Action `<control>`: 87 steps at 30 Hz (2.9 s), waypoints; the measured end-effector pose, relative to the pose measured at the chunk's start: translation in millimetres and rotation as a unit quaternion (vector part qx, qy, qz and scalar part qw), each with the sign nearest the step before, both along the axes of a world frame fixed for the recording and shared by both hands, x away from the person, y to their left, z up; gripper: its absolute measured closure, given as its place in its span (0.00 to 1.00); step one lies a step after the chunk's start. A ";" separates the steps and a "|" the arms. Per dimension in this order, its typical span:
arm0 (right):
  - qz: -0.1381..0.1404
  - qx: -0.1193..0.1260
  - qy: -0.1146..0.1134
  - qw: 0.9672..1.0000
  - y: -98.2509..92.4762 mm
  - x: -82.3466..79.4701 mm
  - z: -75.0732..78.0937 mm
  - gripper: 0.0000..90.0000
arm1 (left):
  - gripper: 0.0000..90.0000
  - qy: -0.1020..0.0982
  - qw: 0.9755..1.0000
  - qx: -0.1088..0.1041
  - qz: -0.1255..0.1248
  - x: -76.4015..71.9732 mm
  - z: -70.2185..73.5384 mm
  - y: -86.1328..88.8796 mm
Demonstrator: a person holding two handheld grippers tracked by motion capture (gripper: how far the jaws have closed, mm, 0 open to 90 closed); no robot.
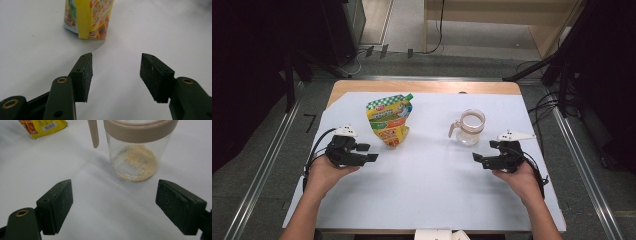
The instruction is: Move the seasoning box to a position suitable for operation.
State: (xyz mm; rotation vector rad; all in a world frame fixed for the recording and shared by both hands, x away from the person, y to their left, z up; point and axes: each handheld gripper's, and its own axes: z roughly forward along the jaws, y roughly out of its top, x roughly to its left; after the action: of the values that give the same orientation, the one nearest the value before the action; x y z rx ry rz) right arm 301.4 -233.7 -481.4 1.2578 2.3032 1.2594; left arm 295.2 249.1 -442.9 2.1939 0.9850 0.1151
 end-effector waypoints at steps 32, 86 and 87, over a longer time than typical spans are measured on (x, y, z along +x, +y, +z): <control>0.016 0.009 -0.020 1.000 3.1 -2.4 10.2 0.39 | 0.45 0.022 0.997 -0.051 -0.050 10.6 7.6 -16.8; -0.067 0.008 -0.059 0.996 23.9 56.2 -9.5 0.05 | 0.42 0.011 0.988 -0.075 -0.138 31.3 24.0 -103.6; -0.069 0.014 -0.065 0.995 25.5 57.2 -10.1 0.05 | 0.42 0.010 0.988 -0.073 -0.138 31.9 23.0 -104.7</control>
State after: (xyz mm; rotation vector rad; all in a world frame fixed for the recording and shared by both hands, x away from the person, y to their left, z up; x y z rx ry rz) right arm 358.6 -208.2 -491.5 1.2796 2.0801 1.2886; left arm 327.0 144.4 -419.9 2.1735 0.6688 -0.1052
